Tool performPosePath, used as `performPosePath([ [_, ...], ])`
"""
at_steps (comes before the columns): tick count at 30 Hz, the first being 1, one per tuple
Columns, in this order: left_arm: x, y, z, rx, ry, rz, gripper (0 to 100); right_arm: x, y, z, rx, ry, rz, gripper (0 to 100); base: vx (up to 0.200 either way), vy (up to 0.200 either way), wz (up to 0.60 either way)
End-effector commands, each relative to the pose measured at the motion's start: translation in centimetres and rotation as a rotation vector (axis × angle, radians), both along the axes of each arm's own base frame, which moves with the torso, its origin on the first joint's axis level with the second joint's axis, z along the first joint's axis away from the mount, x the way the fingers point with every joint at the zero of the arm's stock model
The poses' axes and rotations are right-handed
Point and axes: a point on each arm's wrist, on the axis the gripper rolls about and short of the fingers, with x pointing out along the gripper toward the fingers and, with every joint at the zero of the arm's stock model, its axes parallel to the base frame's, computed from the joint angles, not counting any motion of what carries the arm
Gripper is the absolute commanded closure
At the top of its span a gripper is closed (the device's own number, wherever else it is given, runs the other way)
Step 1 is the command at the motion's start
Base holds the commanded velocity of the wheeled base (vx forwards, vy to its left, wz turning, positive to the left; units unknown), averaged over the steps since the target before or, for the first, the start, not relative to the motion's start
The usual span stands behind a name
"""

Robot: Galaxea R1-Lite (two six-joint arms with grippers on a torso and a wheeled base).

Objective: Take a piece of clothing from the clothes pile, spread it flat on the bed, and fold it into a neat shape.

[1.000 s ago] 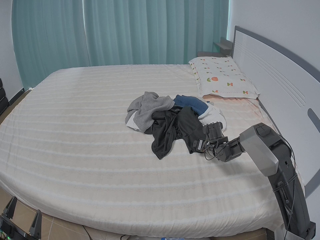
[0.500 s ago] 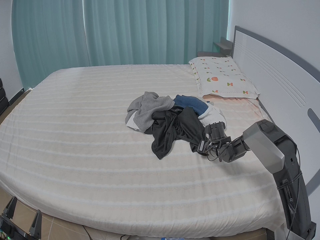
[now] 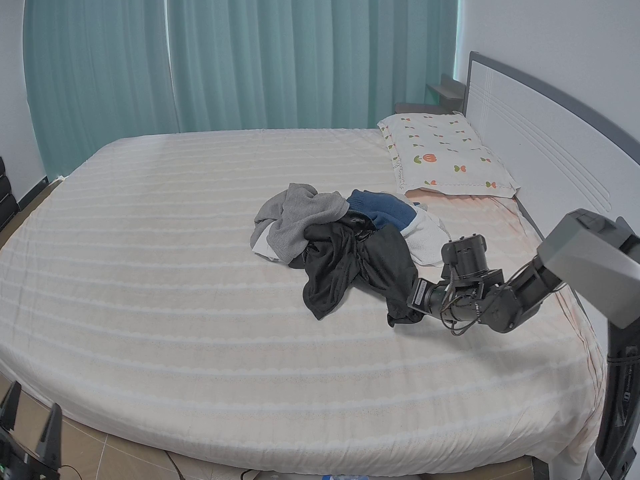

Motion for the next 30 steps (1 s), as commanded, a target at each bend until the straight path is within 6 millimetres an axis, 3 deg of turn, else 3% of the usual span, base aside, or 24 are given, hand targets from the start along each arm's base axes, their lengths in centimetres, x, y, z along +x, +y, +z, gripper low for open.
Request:
performPosePath([
  [1, 2.0, 0.0, 5.6, -0.046, 0.062, -0.05, 0, -7.5, -1.2, 8.6, 0.171, -0.154, 0.082, 100, 0.0, 0.0, 0.0],
  [7, 6.7, -0.4, 7.0, 0.081, 0.229, -0.085, 0, -11.9, -3.1, 13.1, 0.227, -0.311, 0.103, 100, 0.0, 0.0, 0.0],
  [14, 11.4, -1.5, 6.7, 0.109, 0.326, -0.192, 0, -14.5, -4.2, 15.4, 0.251, -0.389, 0.112, 100, 0.0, 0.0, 0.0],
  [16, 12.5, -2.3, 6.5, 0.123, 0.355, -0.256, 0, -15.0, -3.9, 15.2, 0.245, -0.376, 0.123, 100, 0.0, 0.0, 0.0],
  [21, 15.6, -4.8, 5.9, 0.158, 0.402, -0.376, 0, -16.5, -3.5, 16.8, 0.256, -0.438, 0.159, 100, 0.0, 0.0, 0.0],
  [26, 18.4, -7.3, 4.0, 0.188, 0.483, -0.443, 0, -17.8, -2.2, 16.3, 0.207, -0.415, 0.229, 100, 0.0, 0.0, 0.0],
  [30, 21.5, -10.2, 2.1, 0.214, 0.503, -0.488, 0, -18.0, -2.3, 17.9, 0.214, -0.473, 0.234, 100, 0.0, 0.0, 0.0],
])
